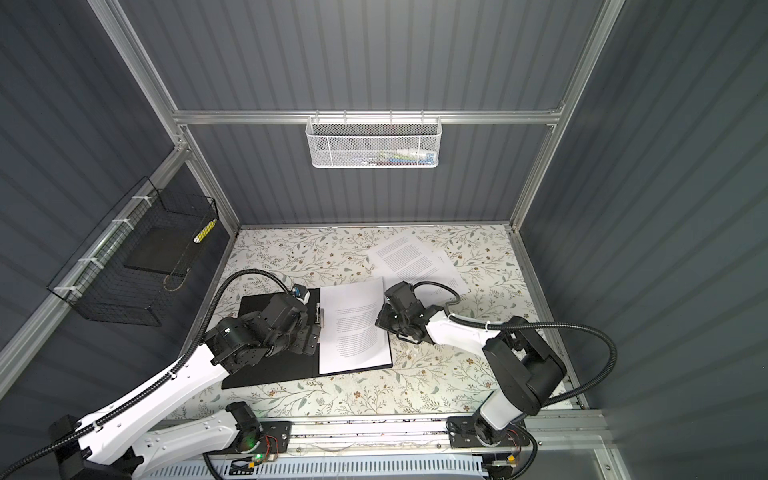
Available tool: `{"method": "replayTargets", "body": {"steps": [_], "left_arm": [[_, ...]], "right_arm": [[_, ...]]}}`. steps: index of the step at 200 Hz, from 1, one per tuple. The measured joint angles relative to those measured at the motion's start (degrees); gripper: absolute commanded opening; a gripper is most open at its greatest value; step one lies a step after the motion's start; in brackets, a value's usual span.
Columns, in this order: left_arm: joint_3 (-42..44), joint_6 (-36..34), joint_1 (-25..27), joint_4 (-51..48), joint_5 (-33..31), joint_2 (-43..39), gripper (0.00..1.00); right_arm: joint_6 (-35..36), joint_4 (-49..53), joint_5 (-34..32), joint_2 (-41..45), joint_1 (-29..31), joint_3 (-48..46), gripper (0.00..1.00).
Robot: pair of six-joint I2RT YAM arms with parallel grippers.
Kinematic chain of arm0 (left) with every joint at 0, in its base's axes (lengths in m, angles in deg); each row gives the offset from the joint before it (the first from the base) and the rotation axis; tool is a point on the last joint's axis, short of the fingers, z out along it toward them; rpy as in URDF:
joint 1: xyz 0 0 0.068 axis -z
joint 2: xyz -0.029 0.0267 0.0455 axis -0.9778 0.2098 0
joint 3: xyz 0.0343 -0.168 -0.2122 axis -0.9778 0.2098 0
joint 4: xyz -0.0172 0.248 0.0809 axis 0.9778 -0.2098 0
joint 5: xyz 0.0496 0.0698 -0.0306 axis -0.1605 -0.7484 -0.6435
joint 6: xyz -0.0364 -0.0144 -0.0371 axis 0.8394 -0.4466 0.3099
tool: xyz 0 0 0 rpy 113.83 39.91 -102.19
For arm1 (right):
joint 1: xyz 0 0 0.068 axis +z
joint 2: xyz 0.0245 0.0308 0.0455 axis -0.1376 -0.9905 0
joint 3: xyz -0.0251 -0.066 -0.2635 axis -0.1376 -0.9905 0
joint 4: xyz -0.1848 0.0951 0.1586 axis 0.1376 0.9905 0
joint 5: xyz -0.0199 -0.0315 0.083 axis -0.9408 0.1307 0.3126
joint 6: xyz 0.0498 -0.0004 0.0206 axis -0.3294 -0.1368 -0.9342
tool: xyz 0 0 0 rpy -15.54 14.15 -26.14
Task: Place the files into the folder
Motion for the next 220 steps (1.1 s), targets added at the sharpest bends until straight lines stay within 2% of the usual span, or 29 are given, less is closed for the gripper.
{"method": "replayTargets", "body": {"steps": [80,220], "left_arm": [[2.36,-1.20,0.00,3.85,1.27,2.14,1.00],[2.47,-1.22,0.00,4.24,1.64,2.14,1.00]], "right_arm": [[-2.08,-0.72,-0.17,-1.29,0.92,0.87,0.00],[-3.89,-0.87,-0.20,-2.43,2.19,1.40,0.00]]}}
